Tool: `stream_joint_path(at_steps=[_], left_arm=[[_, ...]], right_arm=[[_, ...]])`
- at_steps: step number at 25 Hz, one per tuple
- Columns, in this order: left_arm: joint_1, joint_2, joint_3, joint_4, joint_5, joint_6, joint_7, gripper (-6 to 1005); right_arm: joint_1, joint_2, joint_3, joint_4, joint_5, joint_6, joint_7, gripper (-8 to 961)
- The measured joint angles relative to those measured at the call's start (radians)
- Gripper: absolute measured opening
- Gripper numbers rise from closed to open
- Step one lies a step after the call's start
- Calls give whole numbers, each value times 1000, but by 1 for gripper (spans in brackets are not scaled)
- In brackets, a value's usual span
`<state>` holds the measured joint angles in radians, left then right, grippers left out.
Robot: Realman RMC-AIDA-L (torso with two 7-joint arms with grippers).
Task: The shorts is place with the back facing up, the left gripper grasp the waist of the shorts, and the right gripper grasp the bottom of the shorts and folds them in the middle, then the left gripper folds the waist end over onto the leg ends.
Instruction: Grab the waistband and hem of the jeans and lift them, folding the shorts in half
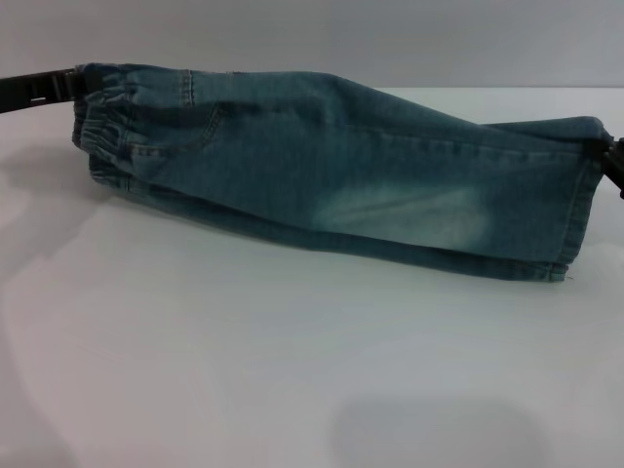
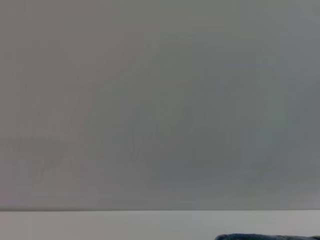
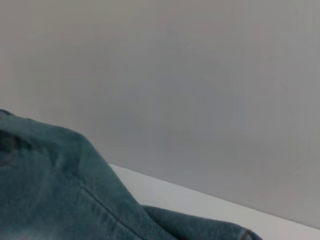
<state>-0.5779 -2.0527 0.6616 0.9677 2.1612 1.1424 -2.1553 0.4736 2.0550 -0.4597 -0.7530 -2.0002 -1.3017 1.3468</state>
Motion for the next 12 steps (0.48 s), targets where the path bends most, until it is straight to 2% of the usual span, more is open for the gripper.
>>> stream_joint_path(at_steps=[12], left_arm=[[-2,-1,84,-17,1,-113,-10,51]], right_arm=[[28,-3,-8,73,0,124,-24,-2]])
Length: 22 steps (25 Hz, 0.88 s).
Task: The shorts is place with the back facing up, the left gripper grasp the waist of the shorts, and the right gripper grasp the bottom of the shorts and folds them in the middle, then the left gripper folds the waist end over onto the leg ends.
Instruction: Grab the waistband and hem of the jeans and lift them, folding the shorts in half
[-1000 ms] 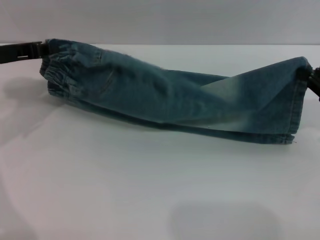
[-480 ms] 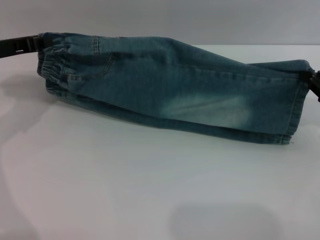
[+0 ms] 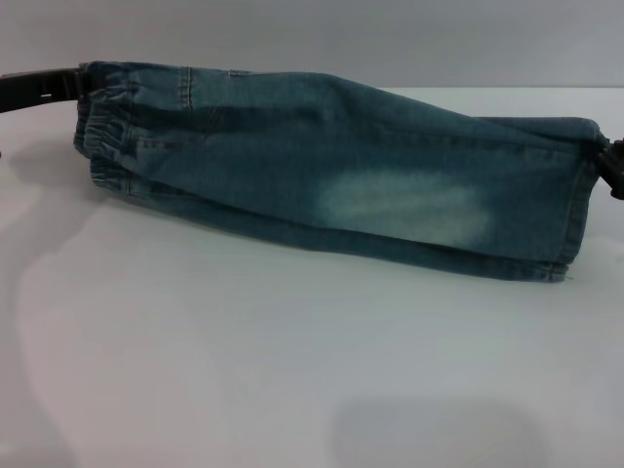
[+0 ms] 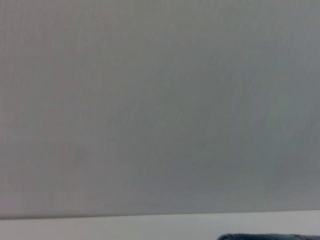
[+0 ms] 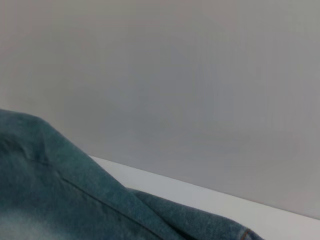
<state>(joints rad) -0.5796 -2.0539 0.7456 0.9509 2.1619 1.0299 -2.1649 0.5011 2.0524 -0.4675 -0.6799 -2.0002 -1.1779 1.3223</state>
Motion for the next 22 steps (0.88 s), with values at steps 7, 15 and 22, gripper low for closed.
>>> stream_joint_path(at_steps=[7,15,22], left_arm=[[-6,0,28,-28,7,-38,5,51],[2,2,94,-47,10,-78,18,51],[-1,2,95,-89,5,-90,57,51]], right_arm=[[11,8,0,9,0,45,-1,-1],[30,10,-1,34,0,75,-2,0],[49,11,-11,55,-4,112,-2,-1]])
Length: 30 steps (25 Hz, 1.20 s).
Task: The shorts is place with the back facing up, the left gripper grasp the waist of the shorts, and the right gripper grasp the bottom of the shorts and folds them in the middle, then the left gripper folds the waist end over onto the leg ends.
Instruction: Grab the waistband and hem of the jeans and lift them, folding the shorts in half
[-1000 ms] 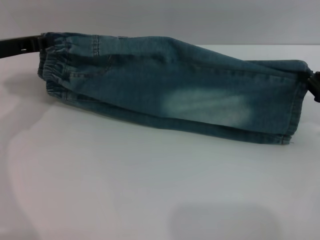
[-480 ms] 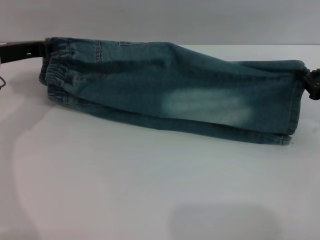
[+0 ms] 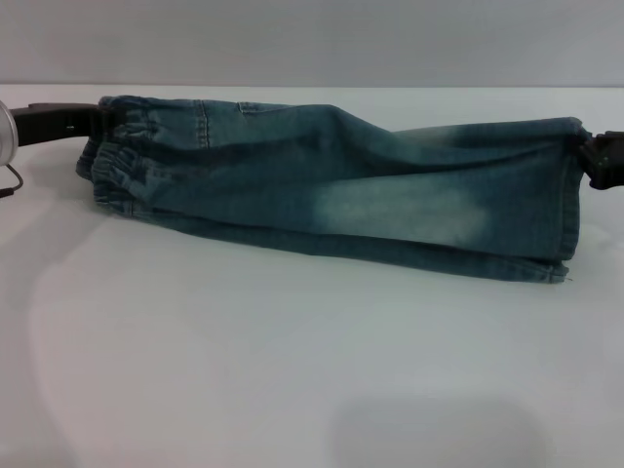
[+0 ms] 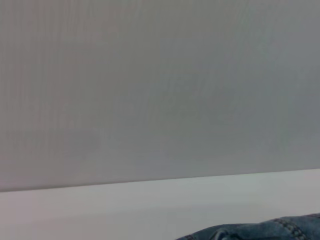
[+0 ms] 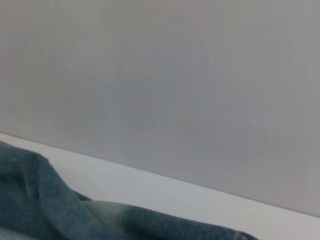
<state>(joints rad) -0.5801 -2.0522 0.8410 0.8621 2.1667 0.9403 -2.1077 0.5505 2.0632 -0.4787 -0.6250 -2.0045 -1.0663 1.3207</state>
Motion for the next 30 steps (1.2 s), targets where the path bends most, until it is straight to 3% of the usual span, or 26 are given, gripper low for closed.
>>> stream_joint_path(at_steps=[6,13,15,21,23,28,30], left_arm=[[-6,-2,3,-14,-2,-20,3,47],[-9,-5,6,-42,-10,-62,26,174],[-9,-5,6,-43,-14,-67,28,213],[-9,-5,18,-43,-17,-84,31,328],[-9,-4,26,-43,-17,-91,32,366],[-7,-2,28,-43,-13,-104,32,583],[-3,0,29,-45,-10,-109,36,753]], right_arm=[[5,2,-39,1,2,36,0,7],[16,7,-71,17,2,91,0,21],[16,7,-71,17,2,92,0,211],[13,7,-72,18,3,94,0,447],[13,8,-72,18,3,94,0,452],[12,9,-72,17,10,94,-1,459],[10,10,-72,18,28,90,-14,459]])
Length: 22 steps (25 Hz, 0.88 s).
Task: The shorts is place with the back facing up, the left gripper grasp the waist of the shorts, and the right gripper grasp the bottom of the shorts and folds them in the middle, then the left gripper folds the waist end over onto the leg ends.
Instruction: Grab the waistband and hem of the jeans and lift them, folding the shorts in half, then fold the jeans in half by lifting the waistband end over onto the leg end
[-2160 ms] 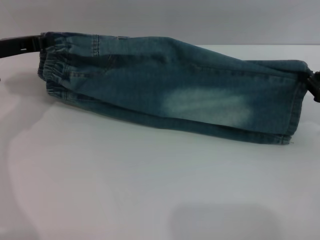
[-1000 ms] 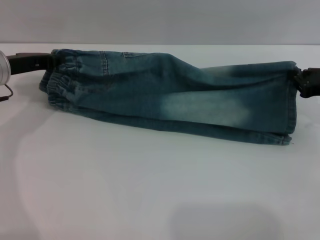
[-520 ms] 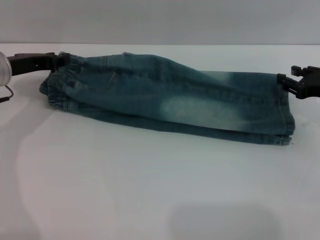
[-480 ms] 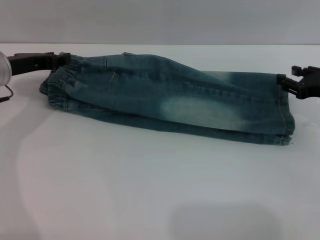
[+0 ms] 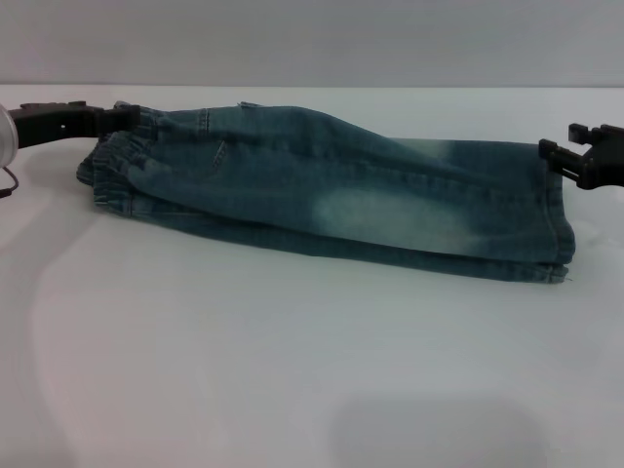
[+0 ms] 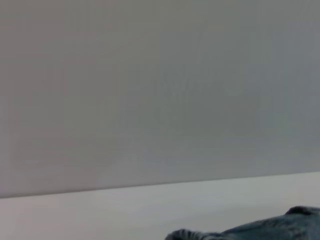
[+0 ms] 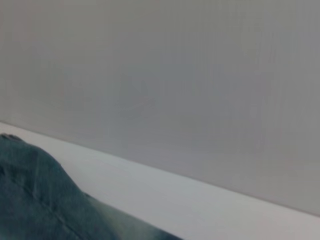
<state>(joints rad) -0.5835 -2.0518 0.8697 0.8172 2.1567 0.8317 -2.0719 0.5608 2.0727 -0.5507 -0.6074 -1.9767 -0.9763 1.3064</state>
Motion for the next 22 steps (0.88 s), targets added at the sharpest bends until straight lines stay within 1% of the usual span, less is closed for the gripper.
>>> stream_joint_path(at_steps=[1,3,4,6,9,14,17,20,22], left_arm=[[2,2,0,-2,0,0,3,838],[3,13,1,-14,6,8,7,840],[2,23,1,-25,12,24,4,842],[0,36,0,-39,21,54,-2,844],[1,44,-1,-48,26,90,-5,845],[5,41,2,-51,39,91,-1,846],[3,28,2,-62,72,54,2,845],[2,12,1,-76,81,-2,5,845],[2,5,2,-83,81,-24,7,845]], right_arm=[[-1,0,0,2,14,-2,-14,459],[-4,1,0,8,40,-6,-34,459],[-4,1,0,10,47,-7,-36,459],[-3,2,0,11,54,-15,-38,458],[2,2,0,11,55,-22,-38,458],[13,1,0,9,55,-61,-31,458],[14,1,0,5,55,-108,-28,458],[15,-1,0,2,73,-145,-27,458],[14,-2,0,2,76,-151,-26,458]])
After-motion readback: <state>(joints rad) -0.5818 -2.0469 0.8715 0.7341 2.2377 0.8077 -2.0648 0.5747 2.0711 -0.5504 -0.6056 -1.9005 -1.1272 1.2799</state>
